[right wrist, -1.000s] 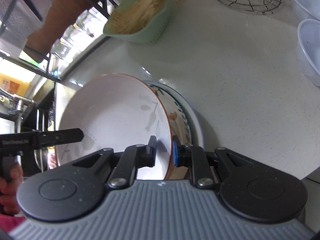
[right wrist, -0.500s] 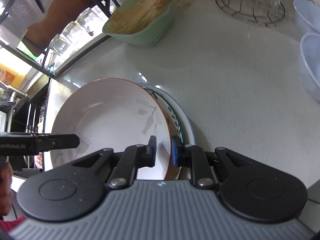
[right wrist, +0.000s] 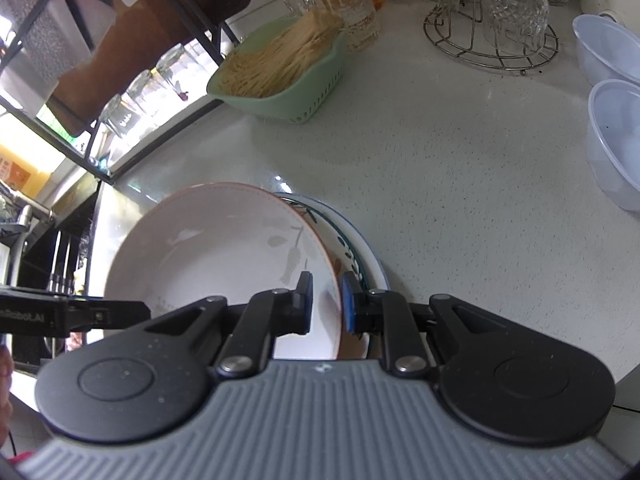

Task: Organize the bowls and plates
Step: 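Open both tools to release the leaf-pattern bowl onto the plates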

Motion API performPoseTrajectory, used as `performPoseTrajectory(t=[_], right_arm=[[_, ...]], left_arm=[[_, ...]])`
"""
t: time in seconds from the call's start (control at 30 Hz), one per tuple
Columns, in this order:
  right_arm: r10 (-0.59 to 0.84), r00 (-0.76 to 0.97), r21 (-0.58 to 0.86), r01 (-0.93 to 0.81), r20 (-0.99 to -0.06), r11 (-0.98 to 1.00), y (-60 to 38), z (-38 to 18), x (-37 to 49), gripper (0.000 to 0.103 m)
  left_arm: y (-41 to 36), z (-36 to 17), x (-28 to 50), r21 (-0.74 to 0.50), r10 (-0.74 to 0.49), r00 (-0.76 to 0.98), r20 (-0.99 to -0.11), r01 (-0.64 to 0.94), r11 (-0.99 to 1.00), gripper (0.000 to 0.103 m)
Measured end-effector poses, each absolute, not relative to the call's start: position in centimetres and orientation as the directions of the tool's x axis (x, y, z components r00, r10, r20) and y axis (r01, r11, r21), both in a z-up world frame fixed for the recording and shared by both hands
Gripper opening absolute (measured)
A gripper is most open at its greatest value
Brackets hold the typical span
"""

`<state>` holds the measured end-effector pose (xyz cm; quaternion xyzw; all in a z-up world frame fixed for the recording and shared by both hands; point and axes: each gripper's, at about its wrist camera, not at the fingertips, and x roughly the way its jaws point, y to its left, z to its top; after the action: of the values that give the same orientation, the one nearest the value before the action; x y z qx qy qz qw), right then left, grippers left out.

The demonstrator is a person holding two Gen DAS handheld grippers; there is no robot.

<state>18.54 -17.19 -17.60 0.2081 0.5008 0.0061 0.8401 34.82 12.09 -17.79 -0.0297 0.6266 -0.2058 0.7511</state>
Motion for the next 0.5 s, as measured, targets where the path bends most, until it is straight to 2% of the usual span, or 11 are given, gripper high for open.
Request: performPoseTrajectory(t=[0.2,0.5], right_arm=[[0.199,0.528,0.336,0.177,-0.826,0.925,-17.0,-17.0,18.3,0.019],[0.189,0.562,0.312,0.130,-0.805,0.941,-17.9,-16.3,17.9,0.018]], left_arm=[[13.1,-17.8,35.0,-0.318,-0.351,0.153,-0.924,0.203,0.926,0.045],[11.2,-16.7,34.2,-0.309,-0.354,0.231,-0.906,0.207,0.928,0.045]])
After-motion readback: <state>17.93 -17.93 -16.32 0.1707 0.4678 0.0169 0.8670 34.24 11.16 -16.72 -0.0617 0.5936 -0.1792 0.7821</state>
